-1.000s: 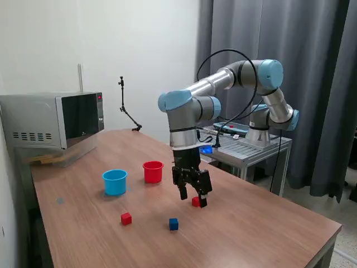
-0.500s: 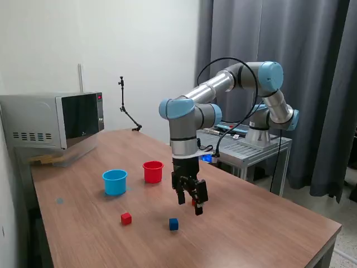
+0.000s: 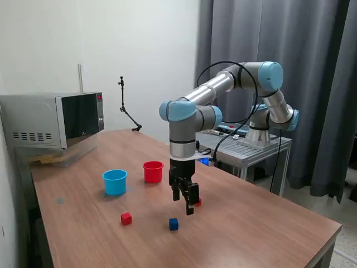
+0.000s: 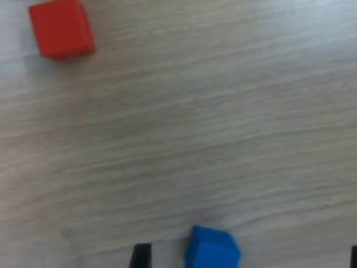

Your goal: Place red objects in the red bin, and blue objects in the blue bin.

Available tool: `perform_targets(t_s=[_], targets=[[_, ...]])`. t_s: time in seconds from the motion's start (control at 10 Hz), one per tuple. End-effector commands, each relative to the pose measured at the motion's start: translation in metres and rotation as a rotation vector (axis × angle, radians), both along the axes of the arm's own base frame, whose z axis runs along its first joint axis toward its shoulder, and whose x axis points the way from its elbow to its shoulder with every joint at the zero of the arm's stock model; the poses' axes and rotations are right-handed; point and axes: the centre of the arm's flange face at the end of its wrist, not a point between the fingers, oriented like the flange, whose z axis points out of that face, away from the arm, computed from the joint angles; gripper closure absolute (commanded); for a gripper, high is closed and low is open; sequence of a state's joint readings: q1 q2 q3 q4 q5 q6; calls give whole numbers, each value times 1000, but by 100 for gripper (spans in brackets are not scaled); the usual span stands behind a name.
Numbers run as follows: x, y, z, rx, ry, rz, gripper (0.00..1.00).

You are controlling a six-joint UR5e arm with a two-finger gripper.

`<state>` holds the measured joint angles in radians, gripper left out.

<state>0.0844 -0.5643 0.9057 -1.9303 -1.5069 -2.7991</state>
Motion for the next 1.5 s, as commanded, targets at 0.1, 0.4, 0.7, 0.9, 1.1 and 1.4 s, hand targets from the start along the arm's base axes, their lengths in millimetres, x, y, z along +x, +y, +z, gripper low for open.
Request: perform_targets(t_s=[0.1,0.4,0.7,0.9,1.1,1.4], targets=[[1,3,-14,26,30,-10,0],[-9,1,-38,27,30,-31,0],[-16,1,-37,28,62,-37,0],[-17,1,-43,28,58,-38,0],[-17,1,-46,28,55,-38,0],[-15,1,-48,29,49,-38,100]])
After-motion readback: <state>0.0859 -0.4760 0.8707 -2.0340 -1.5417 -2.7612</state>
